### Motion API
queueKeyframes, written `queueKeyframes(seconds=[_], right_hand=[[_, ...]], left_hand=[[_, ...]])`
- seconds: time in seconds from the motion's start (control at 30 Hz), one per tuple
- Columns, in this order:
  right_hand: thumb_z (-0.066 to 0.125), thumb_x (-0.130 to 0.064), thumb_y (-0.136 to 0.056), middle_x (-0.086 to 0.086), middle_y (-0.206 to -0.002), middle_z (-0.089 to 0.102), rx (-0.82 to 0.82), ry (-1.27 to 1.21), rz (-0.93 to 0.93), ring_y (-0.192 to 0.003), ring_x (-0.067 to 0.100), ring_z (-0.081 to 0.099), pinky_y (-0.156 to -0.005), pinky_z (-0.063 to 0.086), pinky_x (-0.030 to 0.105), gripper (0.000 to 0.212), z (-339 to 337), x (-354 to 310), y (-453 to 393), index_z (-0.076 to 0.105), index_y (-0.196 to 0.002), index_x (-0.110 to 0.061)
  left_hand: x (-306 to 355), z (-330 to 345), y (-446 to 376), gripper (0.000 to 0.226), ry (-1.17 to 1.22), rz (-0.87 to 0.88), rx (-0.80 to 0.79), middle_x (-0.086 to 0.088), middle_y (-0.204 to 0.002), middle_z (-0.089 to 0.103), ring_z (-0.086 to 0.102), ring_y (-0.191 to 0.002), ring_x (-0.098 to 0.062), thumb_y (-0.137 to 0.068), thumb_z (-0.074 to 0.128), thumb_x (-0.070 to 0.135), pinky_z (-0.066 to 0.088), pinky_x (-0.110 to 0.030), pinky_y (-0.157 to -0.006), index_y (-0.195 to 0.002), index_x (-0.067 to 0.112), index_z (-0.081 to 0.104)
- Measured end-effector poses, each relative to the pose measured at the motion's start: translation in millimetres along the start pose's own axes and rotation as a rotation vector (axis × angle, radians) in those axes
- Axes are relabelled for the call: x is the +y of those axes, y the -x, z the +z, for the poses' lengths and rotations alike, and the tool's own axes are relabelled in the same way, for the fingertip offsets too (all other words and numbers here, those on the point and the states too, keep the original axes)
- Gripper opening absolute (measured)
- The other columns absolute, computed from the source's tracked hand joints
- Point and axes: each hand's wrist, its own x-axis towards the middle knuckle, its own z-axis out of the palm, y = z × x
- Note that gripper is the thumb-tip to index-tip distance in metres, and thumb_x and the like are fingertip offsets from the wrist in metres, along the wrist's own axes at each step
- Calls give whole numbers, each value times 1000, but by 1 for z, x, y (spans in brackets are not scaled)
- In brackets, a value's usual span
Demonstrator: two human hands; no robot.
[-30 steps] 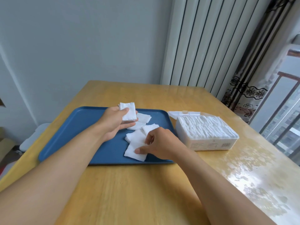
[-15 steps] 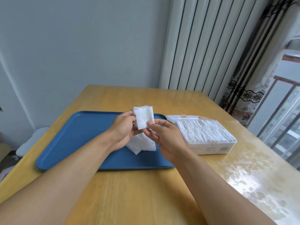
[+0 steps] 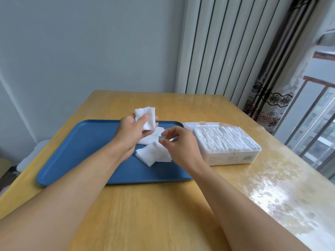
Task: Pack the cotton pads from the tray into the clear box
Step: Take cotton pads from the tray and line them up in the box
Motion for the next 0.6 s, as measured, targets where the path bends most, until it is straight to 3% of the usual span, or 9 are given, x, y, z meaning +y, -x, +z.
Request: queueKeyframes(seconds=[0.07,0.17,0.3,0.37,0.5,0.6], right_hand=[[72,-38,-91,-10,-98,65,-33,256,-72,-87,9,61,-69,45,25,24,5,2,3,69,-109,-23],[73,-56,-84,-3,-118,59,-205,510,-60,-113,16,55,-87,48,32,55,16,5,5,64,-128,-25],[72,-61,-82,-2,-127,55,-240,597,-53,-122,18,50,-97,48,39,62,15,3,4,60,-133,-29],[75,-57,-82,-2,-123,56,-268,569,-50,-116,18,51,-94,48,36,55,14,2,3,62,-127,-28],[78,-43,-84,-8,-90,60,-275,344,-37,-73,4,51,-60,38,19,22,9,2,3,67,-94,-27],[72,-40,-92,-11,-83,64,-249,150,-44,-68,3,55,-55,37,10,16,4,2,3,76,-96,-25]], left_hand=[[0,-10,-5,18,4,-35,62,-9,-113,75,74,-103,-23,-109,47,17,59,-36,-94,-114,12,63],[-4,-21,-9,21,4,-129,102,-12,-114,73,72,-106,-28,-109,46,17,56,-43,-99,-121,8,60],[-6,-28,-12,24,1,-189,94,-11,-113,74,73,-103,-27,-108,48,17,57,-42,-96,-127,8,58],[-7,-28,-11,24,-4,-204,75,-11,-111,75,74,-101,-27,-108,49,18,58,-42,-94,-128,7,58],[-6,-26,-9,24,-25,-224,34,-11,-108,77,75,-99,-27,-107,51,18,59,-40,-90,-127,7,59],[-6,-26,-9,26,-49,-218,26,-11,-112,76,75,-101,-26,-107,51,18,60,-33,-81,-129,6,60]])
